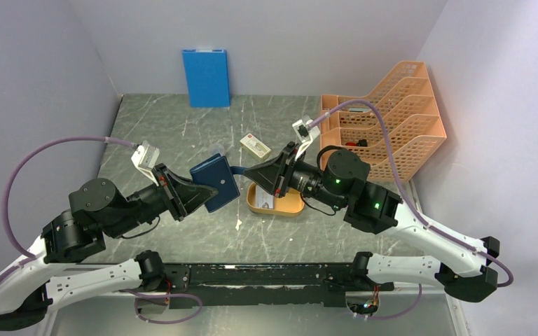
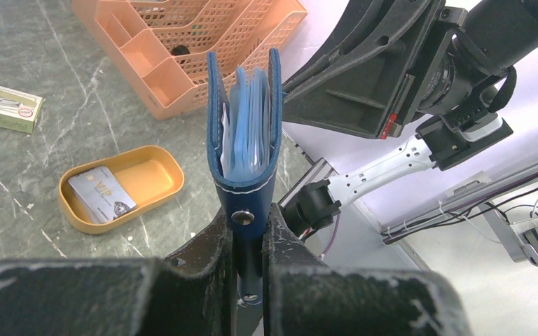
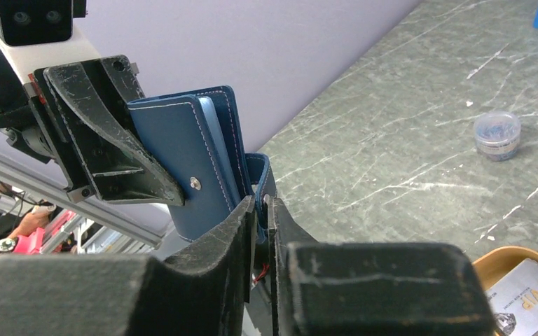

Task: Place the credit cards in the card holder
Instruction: Close the card holder.

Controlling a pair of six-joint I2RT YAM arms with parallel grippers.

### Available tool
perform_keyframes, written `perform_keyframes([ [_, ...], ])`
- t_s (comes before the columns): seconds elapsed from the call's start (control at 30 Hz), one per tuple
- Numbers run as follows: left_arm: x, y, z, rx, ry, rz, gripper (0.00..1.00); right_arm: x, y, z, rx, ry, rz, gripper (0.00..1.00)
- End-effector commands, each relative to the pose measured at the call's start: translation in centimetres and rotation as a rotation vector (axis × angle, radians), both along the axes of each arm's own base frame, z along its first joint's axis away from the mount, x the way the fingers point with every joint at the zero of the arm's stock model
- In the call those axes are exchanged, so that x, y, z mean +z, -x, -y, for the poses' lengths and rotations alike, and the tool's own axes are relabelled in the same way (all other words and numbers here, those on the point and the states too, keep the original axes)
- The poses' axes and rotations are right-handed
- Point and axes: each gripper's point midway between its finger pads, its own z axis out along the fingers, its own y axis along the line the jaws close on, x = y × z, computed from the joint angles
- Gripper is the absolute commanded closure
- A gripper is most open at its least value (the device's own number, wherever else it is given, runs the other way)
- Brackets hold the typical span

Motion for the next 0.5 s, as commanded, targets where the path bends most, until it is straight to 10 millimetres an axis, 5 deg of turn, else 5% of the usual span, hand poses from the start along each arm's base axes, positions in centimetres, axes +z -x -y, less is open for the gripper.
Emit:
perform_keyframes([
  [0.0,0.75,0.09,-0.16,-0.002,0.027,0.026,0.95,0.69,-0.01,0.21,-0.003,-0.014,0.015,0.87],
  [0.2,0.74,-0.11,-0.40,0.012,0.021,0.029,0.95,1.11,0.19,0.39,0.003,-0.033,0.025,0.93],
  [0.37,0.71,-0.14,-0.38,0.013,0.019,0.029,0.95,1.10,0.25,0.46,0.003,-0.031,0.022,0.78],
  [0.47,0.77,-0.14,-0.35,0.012,0.021,0.031,0.95,1.08,0.25,0.45,0.004,-0.032,0.020,0.79],
])
